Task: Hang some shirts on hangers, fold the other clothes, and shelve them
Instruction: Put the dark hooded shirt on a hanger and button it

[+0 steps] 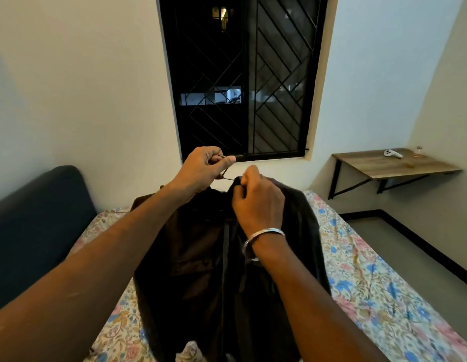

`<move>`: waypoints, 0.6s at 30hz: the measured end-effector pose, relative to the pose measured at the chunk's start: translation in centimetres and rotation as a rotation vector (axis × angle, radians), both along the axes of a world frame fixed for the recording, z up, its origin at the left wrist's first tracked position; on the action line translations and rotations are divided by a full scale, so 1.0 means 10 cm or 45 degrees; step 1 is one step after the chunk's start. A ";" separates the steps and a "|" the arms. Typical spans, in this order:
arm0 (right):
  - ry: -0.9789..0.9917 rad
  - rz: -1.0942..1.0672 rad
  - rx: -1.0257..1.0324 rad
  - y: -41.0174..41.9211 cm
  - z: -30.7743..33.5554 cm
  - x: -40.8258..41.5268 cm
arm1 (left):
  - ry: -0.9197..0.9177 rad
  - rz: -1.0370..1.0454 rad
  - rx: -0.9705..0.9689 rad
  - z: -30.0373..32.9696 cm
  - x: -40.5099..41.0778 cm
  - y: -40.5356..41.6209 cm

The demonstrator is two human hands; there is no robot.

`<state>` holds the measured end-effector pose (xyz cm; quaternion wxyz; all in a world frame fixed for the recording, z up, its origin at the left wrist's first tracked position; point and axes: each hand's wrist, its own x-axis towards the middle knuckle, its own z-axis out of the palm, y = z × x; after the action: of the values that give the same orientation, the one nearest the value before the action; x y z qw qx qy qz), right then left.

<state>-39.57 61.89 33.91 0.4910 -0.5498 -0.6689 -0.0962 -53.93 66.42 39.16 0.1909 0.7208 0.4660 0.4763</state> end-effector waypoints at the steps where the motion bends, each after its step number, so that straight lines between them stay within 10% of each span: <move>1: -0.006 0.034 0.076 -0.03 0.01 -0.06 | 0.025 -0.005 -0.001 -0.02 0.01 0.01; 6: -0.223 0.167 0.073 -0.06 -0.26 -0.26 | -0.013 0.076 0.045 0.01 -0.14 0.04; 14: 0.572 -0.003 0.068 0.13 -0.69 0.12 | 0.096 0.078 -0.021 -0.13 -0.46 -0.04; 18: 0.545 -0.243 -0.374 0.39 -1.00 0.35 | -0.026 0.063 -0.084 -0.14 -0.50 -0.05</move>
<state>-36.02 65.84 23.93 0.5249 -0.6835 -0.5018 0.0743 -58.89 65.92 37.72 0.2076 0.6975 0.4972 0.4724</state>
